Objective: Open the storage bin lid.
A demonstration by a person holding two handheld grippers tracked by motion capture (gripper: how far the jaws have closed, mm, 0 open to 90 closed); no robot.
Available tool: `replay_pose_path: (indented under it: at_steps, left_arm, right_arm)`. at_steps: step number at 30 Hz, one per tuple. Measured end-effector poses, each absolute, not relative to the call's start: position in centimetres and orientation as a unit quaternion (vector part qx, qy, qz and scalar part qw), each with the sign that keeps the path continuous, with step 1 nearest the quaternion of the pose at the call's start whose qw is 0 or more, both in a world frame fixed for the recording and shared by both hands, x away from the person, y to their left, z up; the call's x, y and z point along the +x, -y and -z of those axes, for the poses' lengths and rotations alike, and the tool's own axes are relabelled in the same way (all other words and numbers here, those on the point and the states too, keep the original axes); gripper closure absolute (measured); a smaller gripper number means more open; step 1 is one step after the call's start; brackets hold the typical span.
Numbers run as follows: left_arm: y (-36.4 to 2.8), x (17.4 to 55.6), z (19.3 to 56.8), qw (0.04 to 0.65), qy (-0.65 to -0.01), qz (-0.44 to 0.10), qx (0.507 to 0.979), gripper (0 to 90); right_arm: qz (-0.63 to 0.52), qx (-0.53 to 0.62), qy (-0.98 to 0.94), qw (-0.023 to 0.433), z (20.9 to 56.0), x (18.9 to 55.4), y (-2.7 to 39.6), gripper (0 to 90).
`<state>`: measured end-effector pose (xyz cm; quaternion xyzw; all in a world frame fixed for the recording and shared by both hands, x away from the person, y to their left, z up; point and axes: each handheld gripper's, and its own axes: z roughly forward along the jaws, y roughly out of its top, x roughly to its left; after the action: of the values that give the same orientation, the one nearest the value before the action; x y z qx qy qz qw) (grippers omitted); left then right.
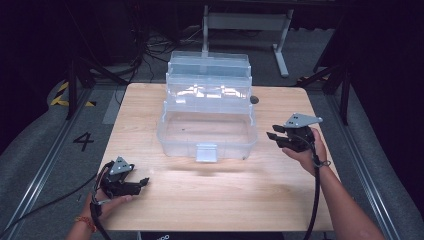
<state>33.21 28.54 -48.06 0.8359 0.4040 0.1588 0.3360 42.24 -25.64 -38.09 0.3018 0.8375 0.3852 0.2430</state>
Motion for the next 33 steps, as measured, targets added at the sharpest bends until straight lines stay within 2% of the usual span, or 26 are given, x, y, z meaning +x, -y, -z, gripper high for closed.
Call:
replay_pose_path:
  at_steps: [17,25,30,33]
  left_arm:
    - [-28.5,33.2,48.1,0.336,-0.405,-0.159,0.835,23.1]
    - [-28.5,33.2,48.1,0.336,-0.405,-0.159,0.835,23.1]
    - [-28.5,33.2,48.1,0.336,-0.404,-0.16,0.836,23.0]
    - [-28.5,33.3,48.1,0.337,-0.403,-0.163,0.835,22.6]
  right_arm:
    - [-0.348,0.347,-0.836,0.245,40.6,40.6,28.3,41.5]
    - [-0.335,0.364,-0.834,0.245,41.9,39.7,30.0,36.4]
    - [-0.326,0.375,-0.836,0.233,43.2,38.9,31.2,36.4]
    - [-0.328,0.385,-0.833,0.226,44.0,38.3,32.3,33.4]
